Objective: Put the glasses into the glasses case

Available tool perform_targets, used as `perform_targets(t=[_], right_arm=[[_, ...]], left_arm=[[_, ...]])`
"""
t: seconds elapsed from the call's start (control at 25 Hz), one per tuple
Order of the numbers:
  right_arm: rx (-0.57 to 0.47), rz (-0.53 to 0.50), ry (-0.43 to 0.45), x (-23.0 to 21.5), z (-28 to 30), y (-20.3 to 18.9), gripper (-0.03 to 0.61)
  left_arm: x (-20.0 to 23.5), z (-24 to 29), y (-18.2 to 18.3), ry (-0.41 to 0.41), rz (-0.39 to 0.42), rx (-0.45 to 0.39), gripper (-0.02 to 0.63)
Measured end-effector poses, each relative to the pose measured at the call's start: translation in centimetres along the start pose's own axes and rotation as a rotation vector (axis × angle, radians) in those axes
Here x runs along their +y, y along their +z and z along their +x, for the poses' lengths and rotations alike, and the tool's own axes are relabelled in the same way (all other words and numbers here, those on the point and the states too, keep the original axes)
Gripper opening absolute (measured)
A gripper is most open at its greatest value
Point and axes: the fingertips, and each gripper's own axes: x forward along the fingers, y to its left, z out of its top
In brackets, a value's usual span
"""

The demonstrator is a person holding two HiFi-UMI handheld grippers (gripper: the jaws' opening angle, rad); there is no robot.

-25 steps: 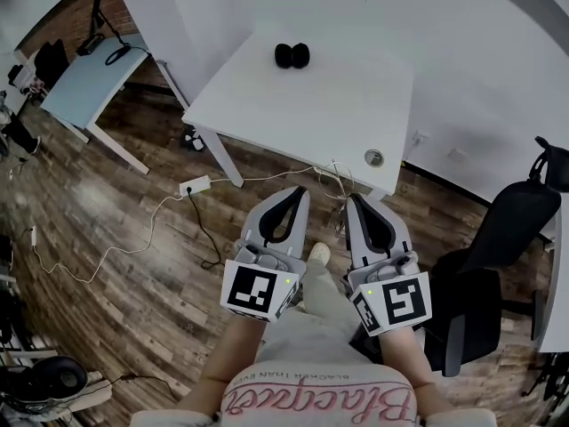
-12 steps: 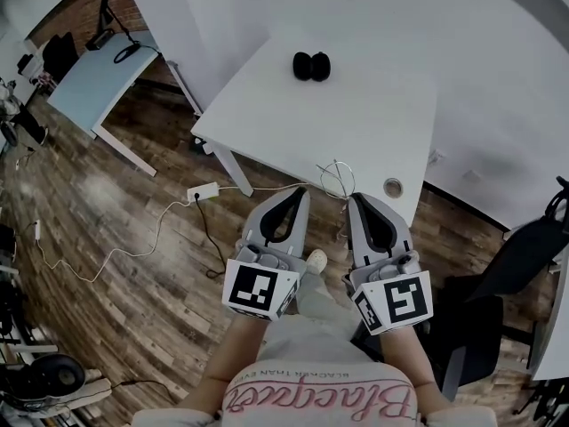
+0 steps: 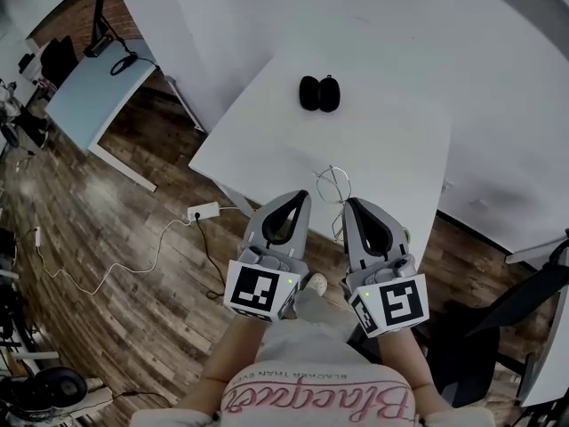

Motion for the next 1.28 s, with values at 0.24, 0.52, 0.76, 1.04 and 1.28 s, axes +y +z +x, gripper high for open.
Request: perform_targets(t=[0.24, 0.52, 0.76, 1.04, 1.28], right_arm=[[-0.007, -0.009, 0.004, -2.8, 5.3, 0.0, 0.012], [0.012, -0.015, 0.008, -4.8, 8.6, -0.7, 0.012], [0.024, -0.017, 0.007, -5.4, 10.8, -1.0, 0.012], [0.035, -0.005, -0.042, -7.2, 14.7, -1.4, 0.012], [0.056, 0.029, -0.093, -9.2, 19.7, -1.9, 0.012]], left_arm=[[3.6, 4.7, -0.1, 0.008, 0.008, -0.003, 0.003], [6.2, 7.6, -0.9, 0.022, 0.002, 0.01, 0.002], [8.1, 8.5, -1.3, 0.034, -0.001, 0.022, 0.002], [11.7, 12.1, -1.6, 0.013, -0.016, 0.025, 0.002], [15.4, 16.2, -1.2, -0.03, -0.021, 0.028, 0.003]])
